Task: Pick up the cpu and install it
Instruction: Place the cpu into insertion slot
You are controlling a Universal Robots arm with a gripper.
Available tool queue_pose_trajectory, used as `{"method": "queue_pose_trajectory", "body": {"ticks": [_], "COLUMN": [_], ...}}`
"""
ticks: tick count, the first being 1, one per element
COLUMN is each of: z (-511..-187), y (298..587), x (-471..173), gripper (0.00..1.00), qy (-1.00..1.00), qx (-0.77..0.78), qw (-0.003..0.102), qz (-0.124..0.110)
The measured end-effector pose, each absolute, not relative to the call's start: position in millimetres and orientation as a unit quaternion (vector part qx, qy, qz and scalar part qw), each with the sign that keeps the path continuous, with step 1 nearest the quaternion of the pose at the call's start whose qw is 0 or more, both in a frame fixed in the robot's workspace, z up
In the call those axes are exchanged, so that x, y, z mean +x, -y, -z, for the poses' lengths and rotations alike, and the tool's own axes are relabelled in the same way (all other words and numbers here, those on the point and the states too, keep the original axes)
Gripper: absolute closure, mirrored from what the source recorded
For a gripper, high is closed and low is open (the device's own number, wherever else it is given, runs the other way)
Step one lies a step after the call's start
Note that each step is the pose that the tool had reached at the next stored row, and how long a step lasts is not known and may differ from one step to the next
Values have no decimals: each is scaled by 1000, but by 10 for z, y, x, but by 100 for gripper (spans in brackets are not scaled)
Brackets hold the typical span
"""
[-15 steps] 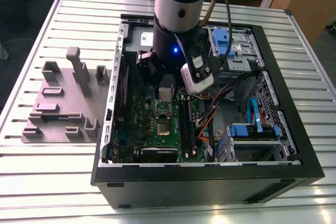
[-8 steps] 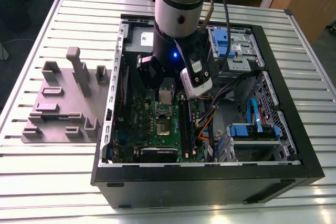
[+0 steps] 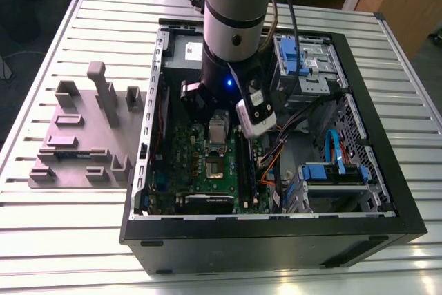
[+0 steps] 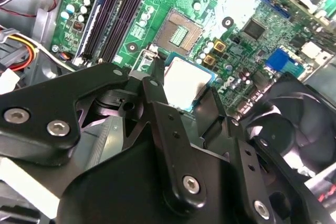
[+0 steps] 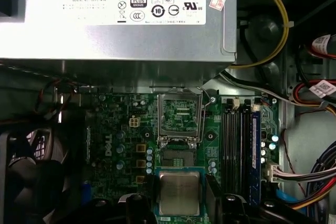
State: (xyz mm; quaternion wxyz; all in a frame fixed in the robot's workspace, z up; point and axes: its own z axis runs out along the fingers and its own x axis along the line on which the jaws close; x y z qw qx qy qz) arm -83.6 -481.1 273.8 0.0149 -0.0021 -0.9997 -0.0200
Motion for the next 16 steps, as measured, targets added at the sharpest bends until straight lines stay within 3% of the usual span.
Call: {"method": "queue_pose_trajectory", "body": {"ticks": [16], "z": [-2580], "y": [4827], "x": [-835], "gripper": [53], "qy": [1000], "qx": [-2], "qw": [15], "qz": [20]}}
